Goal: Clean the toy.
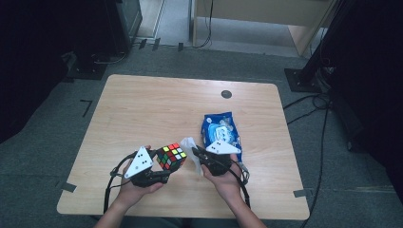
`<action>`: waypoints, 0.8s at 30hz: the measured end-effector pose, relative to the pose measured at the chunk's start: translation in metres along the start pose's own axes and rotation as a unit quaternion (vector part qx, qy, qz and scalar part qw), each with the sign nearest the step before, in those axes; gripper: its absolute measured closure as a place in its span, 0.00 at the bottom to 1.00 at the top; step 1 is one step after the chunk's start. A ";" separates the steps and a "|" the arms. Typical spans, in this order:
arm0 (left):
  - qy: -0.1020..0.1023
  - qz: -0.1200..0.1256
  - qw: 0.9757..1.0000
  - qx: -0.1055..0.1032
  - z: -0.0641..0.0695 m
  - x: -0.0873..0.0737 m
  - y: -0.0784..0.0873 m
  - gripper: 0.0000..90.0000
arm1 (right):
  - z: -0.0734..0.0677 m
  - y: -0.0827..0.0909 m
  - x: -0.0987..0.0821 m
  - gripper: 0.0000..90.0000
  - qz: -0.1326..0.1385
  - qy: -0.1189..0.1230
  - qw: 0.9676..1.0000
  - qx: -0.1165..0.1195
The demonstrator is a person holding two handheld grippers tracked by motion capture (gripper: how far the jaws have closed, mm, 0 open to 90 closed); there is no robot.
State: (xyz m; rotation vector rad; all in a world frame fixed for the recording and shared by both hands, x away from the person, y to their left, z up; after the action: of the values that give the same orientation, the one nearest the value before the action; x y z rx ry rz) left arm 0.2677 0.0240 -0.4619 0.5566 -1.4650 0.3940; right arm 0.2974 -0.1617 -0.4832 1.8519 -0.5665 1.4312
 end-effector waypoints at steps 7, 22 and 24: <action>0.011 0.000 1.000 0.027 -0.016 -0.002 0.005 0.38 | 0.003 0.007 0.013 0.67 0.042 -0.027 0.999 -0.007; -0.031 -0.011 0.998 0.053 0.000 -0.008 -0.006 0.38 | -0.052 0.010 0.039 0.29 0.057 -0.161 0.980 0.103; -0.040 -0.007 0.998 0.054 0.005 -0.007 -0.007 0.38 | -0.053 0.006 0.036 0.27 0.049 -0.164 0.981 0.095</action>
State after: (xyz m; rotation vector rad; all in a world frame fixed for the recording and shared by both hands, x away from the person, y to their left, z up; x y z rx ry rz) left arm 0.2674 0.0161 -0.4700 0.6755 -1.5228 0.4454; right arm 0.2695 -0.1225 -0.4401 2.2635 -0.7106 1.2853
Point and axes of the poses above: each handheld gripper's, and its own axes: y roughly backward along the jaws, x roughly out of its top, z roughly to its right, the point moved 5 cm from there along -y, roughly forward along the jaws, and after that the axes turned 11 degrees about z, right-handed, at the moved point
